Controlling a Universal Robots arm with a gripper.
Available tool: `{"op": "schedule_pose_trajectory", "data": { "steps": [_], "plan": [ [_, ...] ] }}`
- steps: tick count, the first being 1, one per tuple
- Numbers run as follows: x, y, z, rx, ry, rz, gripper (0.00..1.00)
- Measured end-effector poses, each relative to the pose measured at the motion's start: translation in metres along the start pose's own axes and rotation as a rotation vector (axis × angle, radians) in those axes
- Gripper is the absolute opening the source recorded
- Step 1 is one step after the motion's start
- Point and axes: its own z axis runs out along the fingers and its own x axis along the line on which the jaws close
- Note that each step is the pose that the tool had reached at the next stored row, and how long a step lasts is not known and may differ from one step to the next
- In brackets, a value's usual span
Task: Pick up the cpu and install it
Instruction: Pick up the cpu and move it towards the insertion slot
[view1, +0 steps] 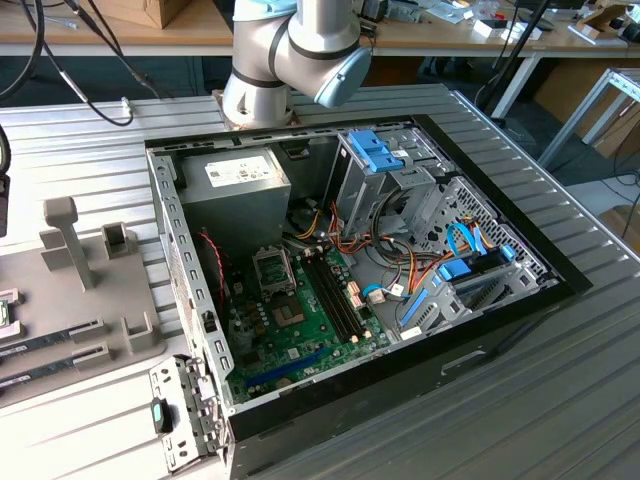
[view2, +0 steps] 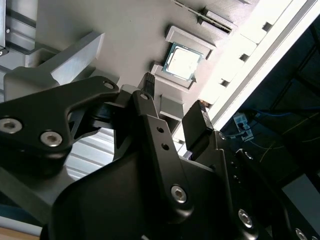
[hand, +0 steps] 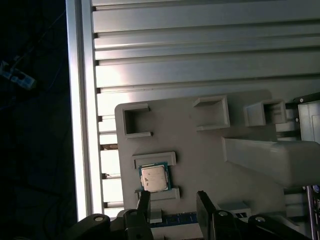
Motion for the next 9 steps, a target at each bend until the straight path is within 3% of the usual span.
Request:
{"op": "schedule_pose_trajectory", "data": {
  "steps": [9],
  "plan": [
    [0.0,-0.0001,0.0026,0.0,0.0001,0.0,0.49]
  ]
}}
